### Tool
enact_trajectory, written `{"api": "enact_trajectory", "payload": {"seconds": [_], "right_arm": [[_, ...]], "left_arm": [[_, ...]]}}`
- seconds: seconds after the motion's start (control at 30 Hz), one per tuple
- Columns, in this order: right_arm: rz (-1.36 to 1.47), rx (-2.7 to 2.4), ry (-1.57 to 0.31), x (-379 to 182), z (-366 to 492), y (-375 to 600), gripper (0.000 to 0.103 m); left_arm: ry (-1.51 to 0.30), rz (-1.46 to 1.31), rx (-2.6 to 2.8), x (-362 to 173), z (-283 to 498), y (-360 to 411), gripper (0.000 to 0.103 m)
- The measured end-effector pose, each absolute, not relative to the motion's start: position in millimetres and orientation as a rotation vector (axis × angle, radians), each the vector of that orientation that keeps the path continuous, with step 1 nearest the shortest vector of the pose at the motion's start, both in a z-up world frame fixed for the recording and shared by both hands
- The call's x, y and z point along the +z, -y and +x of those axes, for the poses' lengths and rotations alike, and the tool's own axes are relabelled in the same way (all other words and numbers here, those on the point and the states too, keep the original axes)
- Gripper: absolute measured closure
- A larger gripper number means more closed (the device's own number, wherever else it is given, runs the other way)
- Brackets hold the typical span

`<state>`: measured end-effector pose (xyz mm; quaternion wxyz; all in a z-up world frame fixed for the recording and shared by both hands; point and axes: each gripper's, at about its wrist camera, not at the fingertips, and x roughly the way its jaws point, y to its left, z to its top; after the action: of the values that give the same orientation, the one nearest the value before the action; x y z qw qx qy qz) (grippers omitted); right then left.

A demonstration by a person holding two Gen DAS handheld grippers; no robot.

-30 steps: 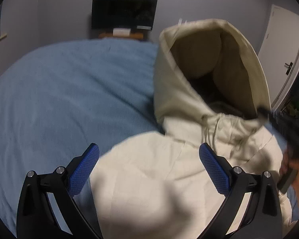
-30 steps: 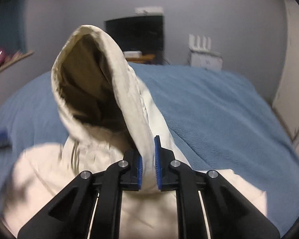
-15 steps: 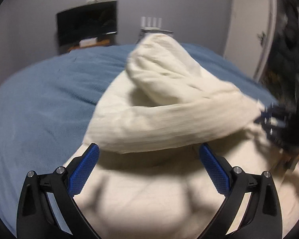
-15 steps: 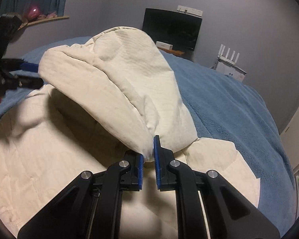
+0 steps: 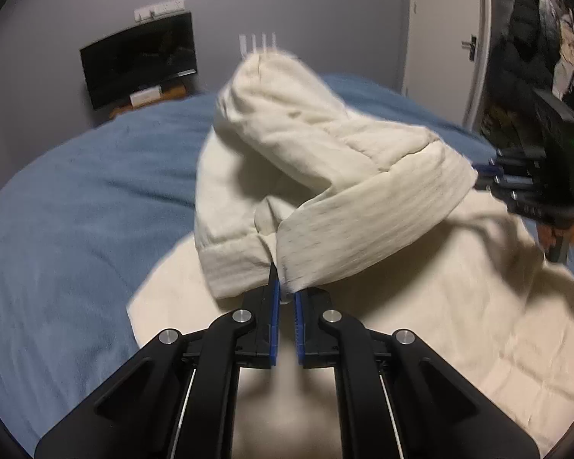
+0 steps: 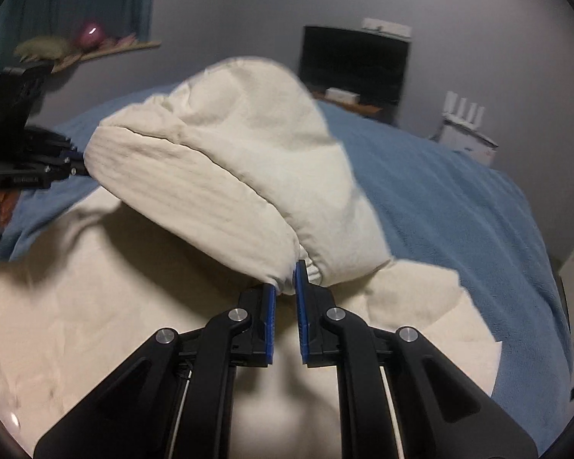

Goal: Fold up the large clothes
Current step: 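Grasp the hood with the right gripper while the left gripper grasps the hood edge, then fold the hood down onto the jacket body and release both grippers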

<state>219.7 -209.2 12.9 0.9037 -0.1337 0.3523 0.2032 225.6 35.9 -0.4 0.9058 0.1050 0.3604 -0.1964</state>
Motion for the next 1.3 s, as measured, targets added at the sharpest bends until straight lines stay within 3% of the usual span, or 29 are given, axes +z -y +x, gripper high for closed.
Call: {"api": "enact_trajectory", "payload": {"seconds": [0.13, 0.27, 0.37, 0.4, 0.43, 0.47, 0.5, 0.6, 0.63, 0.67, 0.73, 1.0, 1.3], "right_arm": [[-0.333, 0.411, -0.804, -15, 224, 201, 0.095], [-0.301, 0.385, -0.815, -21, 233, 200, 0.095], [-0.269, 0.375, -0.824, -21, 240, 204, 0.095], [-0.265, 0.371, -0.822, -20, 241, 206, 0.095], [-0.265, 0.365, -0.817, -19, 242, 206, 0.095], [-0.263, 0.362, -0.812, -17, 239, 206, 0.095], [-0.259, 0.363, -0.809, -16, 239, 206, 0.095], [-0.26, 0.371, -0.813, -11, 240, 208, 0.089], [-0.261, 0.375, -0.818, -11, 239, 208, 0.079], [-0.262, 0.388, -0.831, -9, 237, 209, 0.06], [-0.268, 0.417, -0.829, -2, 230, 208, 0.041], [-0.169, 0.429, -0.757, 34, 242, 213, 0.041], [-0.145, 0.349, -0.938, -23, 294, 189, 0.041]], "left_arm": [[-0.86, 0.243, -0.384, -45, 245, -35, 0.096], [-0.869, 0.22, -0.37, -50, 262, -39, 0.094], [-0.865, 0.197, -0.384, -47, 263, -46, 0.083], [-0.863, 0.179, -0.394, -41, 261, -50, 0.067], [-0.858, 0.163, -0.395, -38, 261, -52, 0.04], [-0.839, 0.139, -0.411, -34, 248, -54, 0.029], [-0.826, 0.122, -0.43, -30, 242, -56, 0.025], [-0.82, 0.118, -0.459, -16, 241, -54, 0.025], [-0.805, 0.108, -0.476, -10, 241, -54, 0.025], [-0.786, 0.098, -0.492, -3, 242, -53, 0.025], [-0.751, 0.088, -0.513, 10, 240, -48, 0.025], [-0.676, 0.137, -0.524, 38, 252, 0, 0.028], [-0.855, 0.21, -0.474, -42, 270, 6, 0.037]]}}
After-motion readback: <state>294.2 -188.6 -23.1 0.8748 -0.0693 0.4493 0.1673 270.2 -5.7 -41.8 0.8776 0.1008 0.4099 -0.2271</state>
